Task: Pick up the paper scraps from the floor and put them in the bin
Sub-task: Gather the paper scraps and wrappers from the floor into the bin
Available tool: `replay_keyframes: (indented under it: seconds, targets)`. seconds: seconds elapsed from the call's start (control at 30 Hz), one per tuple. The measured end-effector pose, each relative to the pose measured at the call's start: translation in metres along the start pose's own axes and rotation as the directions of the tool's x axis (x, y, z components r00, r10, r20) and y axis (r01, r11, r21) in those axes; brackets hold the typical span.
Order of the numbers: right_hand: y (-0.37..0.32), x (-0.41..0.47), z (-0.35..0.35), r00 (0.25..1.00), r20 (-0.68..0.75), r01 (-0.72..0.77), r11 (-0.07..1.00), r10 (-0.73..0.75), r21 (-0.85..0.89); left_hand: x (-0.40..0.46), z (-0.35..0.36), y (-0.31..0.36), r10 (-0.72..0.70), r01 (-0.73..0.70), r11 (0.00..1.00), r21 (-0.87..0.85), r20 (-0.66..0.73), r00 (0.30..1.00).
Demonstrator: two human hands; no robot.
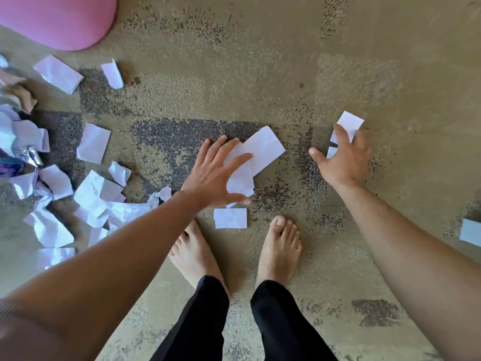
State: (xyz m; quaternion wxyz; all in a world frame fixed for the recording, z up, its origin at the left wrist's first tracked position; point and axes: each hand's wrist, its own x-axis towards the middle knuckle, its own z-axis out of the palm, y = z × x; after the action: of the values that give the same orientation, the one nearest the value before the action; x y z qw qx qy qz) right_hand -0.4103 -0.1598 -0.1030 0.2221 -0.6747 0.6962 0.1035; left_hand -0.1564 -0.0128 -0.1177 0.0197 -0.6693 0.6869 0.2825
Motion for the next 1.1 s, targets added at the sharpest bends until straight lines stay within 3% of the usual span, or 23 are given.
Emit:
replay_keyframes:
  seconds: [0.17, 0.37, 0.47, 0.6, 0.77, 1.1]
  targets:
    - [0.000, -0.013, 0.006, 0.998, -0.010, 0.060, 0.971, -0.059, 0.231, -0.020, 0.005, -0.006, 0.023, -0.022, 0.999, 0.044, -0.013, 1.000]
    - [0.001, -0.004, 0.004, 0.989, -0.102, 0.127, 0.967, -0.106, 0.222, -0.013, 0.008, 0.005, -0.051, 0.041, 0.983, -0.179, -0.052, 0.997]
    - [0.004, -0.002, 0.001, 0.985, -0.160, 0.116, 0.941, -0.067, 0.318, -0.012, 0.008, 0.010, -0.124, 0.105, 0.949, -0.297, -0.045, 0.991]
    - [0.006, 0.012, -0.008, 0.987, -0.153, 0.019, 0.922, 0.044, 0.387, -0.008, 0.003, 0.017, -0.148, 0.112, 0.885, -0.452, -0.045, 0.988]
    - [0.012, 0.040, -0.014, 0.987, -0.035, -0.130, 0.911, 0.156, 0.390, 0.006, -0.019, 0.029, -0.224, 0.179, 0.784, -0.595, -0.002, 0.975]
    - [0.002, 0.034, -0.013, 0.999, -0.034, -0.020, 0.938, 0.034, 0.345, 0.056, -0.036, 0.042, -0.399, 0.425, 0.779, -0.461, 0.158, 0.903]
